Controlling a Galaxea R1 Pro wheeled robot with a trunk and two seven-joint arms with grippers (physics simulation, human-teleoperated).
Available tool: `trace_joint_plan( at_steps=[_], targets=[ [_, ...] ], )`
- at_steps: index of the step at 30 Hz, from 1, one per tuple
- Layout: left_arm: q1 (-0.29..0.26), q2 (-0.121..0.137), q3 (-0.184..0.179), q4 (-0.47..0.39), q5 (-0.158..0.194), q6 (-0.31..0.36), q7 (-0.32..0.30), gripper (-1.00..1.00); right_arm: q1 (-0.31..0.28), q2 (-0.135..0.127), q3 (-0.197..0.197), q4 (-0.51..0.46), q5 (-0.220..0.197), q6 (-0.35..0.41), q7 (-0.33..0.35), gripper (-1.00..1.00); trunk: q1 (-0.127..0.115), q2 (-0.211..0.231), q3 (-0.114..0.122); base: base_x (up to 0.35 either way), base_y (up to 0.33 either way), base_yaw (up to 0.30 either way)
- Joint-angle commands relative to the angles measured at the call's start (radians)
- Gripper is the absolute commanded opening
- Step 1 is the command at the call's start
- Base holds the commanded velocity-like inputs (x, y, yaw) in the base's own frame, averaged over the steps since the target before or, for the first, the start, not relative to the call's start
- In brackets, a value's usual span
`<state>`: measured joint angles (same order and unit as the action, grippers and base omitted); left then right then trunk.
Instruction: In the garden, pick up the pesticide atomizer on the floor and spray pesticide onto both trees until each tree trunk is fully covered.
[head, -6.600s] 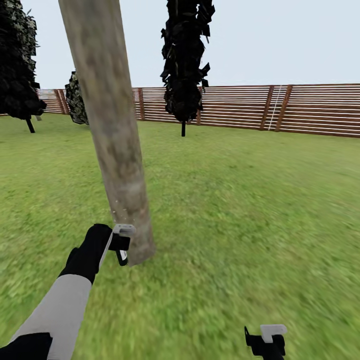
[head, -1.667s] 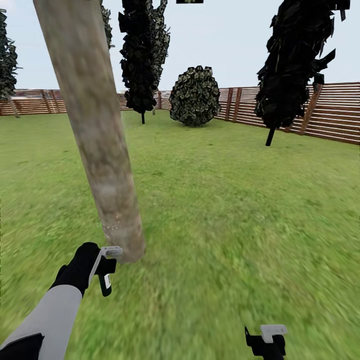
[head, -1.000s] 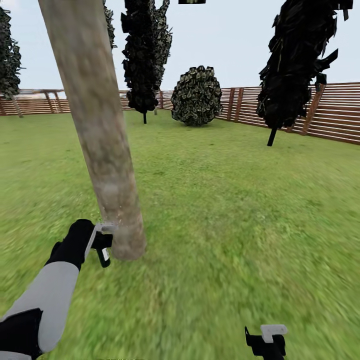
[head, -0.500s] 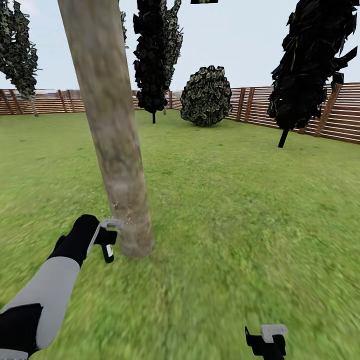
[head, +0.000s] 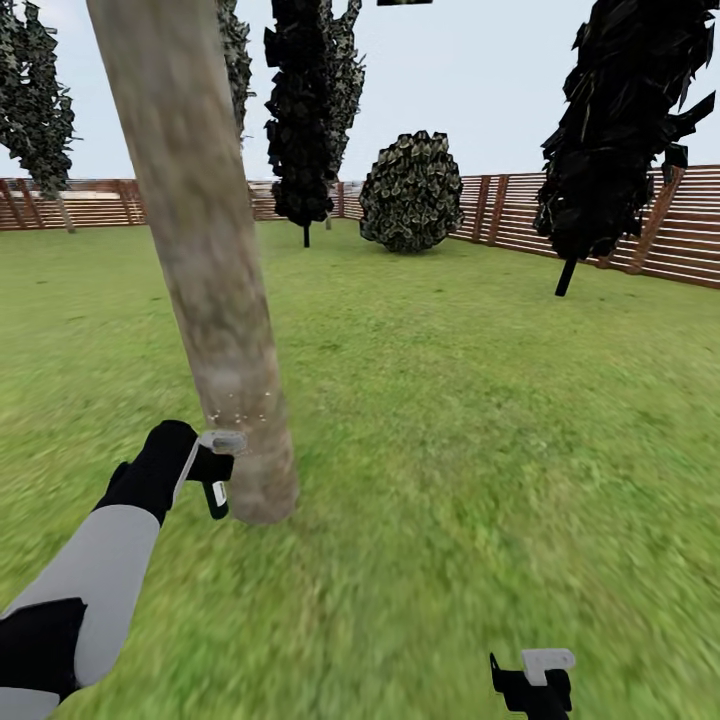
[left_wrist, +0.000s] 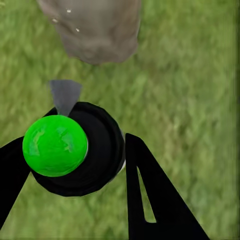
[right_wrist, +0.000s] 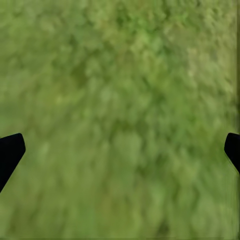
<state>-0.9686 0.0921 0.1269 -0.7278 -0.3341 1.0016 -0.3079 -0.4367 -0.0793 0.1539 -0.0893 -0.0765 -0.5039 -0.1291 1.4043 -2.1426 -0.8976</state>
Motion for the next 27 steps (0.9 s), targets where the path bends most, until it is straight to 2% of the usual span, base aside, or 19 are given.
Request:
trace_joint_plan(
  at_steps=[1,7,15,21,24,27],
  targets=[
    [-0.001,0.000,0.003,-0.001,-0.010,0.003,-0.010,-1.00,0.000,0.000,0.009,0.000,-0.008,-0.002,-0.003,1.00,0.000,0.000,-0.001,0.215,-0.209,0.000],
    [-0.001,0.000,0.003,-0.002,-0.010,0.003,-0.010,-1.00,0.000,0.000,0.009,0.000,-0.008,-0.002,-0.003,1.00,0.000,0.000,-0.001,0.160,-0.227,0.000],
    [0.001,0.001,0.005,-0.004,-0.011,0.003,-0.008,-1.00,0.000,0.001,0.009,0.000,-0.008,-0.002,-0.003,1.00,0.000,0.000,-0.001,-0.055,-0.274,0.017],
    [0.007,0.004,0.004,-0.003,-0.012,0.001,0.000,-1.00,0.000,0.001,0.009,0.000,-0.008,-0.002,-0.002,1.00,0.000,0.000,-0.001,-0.028,-0.276,0.248],
    [0.014,0.014,0.003,0.006,-0.013,-0.005,0.003,-1.00,0.000,0.001,0.009,0.000,-0.008,-0.002,-0.002,1.00,0.000,0.000,-0.001,0.047,-0.276,0.275],
    [0.053,0.018,0.003,0.011,-0.010,-0.011,0.003,-1.00,0.000,0.001,0.009,0.000,-0.008,-0.002,-0.001,1.00,0.000,0.000,-0.001,0.140,-0.260,0.262]
  ],
)
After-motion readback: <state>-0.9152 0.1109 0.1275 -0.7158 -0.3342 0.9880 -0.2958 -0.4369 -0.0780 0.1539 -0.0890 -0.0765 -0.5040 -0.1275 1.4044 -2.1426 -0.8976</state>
